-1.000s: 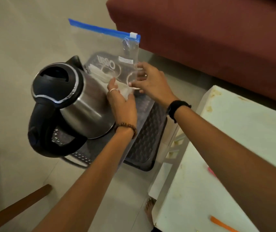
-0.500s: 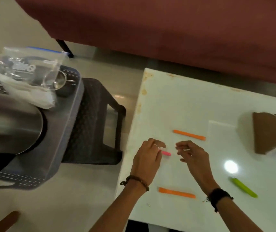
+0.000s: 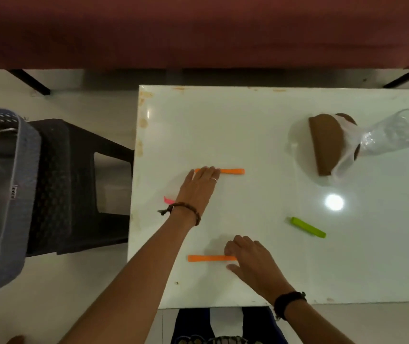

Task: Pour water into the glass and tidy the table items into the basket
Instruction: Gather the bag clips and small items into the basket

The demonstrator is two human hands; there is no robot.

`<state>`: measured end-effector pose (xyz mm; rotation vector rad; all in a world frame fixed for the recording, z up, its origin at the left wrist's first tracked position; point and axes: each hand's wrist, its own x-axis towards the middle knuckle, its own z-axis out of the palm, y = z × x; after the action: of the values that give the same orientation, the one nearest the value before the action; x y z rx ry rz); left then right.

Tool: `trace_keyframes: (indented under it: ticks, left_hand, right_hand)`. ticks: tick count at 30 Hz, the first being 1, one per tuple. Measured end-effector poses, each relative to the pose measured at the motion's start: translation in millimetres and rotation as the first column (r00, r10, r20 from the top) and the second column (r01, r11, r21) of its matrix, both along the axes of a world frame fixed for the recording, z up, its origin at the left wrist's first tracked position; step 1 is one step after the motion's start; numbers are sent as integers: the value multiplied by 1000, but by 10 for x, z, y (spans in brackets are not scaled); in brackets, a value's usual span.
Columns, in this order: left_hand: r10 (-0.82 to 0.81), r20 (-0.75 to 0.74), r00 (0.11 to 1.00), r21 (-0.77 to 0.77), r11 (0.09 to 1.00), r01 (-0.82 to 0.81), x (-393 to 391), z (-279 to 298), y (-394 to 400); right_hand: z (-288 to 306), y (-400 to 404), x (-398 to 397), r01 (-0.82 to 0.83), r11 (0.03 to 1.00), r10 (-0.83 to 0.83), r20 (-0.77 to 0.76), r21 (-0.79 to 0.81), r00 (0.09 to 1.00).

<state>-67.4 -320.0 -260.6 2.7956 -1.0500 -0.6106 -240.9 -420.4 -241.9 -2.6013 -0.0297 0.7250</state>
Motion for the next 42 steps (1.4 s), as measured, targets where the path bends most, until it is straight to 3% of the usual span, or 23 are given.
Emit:
trace_keyframes:
  ticks: [4,7,11,14,16,18,20,23,26,29,35,38,42]
  left_hand:
    - [4,93,996,46,999,-9,13,-11,-95]
    - [243,-140,960,-86,963,-256,-14,58,-61]
    - [500,-494,712,-323,654,-684,-52,393,109]
    - [529,-638,559,-423,366,-829,-85,684,386]
    - [553,-638,536,-490,245,-837,-77,869,706]
    - [632,-548,549,-583,182,-792,-30,1043,1115]
    - [750,-436,497,-631,139,-763,39,1178,1630]
    - [887,-310,342,-626,80,-776,98,1258,2369]
    - [963,-149,223,-544,109,-832,70,1257,2945]
    - [970,-55,236,-427,191,-884,15,1164,3234]
    - [936,-69,346,-410,290,-865,25,1085,3275]
    - [907,-24,421,-461,364,-810,-19,1109,3077]
    - [793,79,604,-502,555,-663,-236,1092,2592]
  right_hand:
    - [-77,-71,-3,14,998,-16,33,55,999]
    - [-52,-178,17,76,989,-79,21,125,997]
    - [99,-305,81,259,942,-257,-35,216,966]
    - [303,-200,263,506,789,-532,-25,350,847]
    - [492,25,490,590,652,-645,-60,477,762]
    - [693,349,770,577,549,-672,-92,605,735]
    - [856,815,1090,512,466,-637,-129,721,760]
    - [990,1644,1525,422,387,-533,-175,820,828]
    - [997,2478,1790,363,431,-425,-169,826,889]
    - [951,3017,1889,319,533,-356,-134,784,925]
    - [907,3317,1938,207,700,-264,-22,683,964]
    - [880,3139,1849,194,675,-300,24,712,954]
    - [763,2632,1579,206,660,-351,55,723,935]
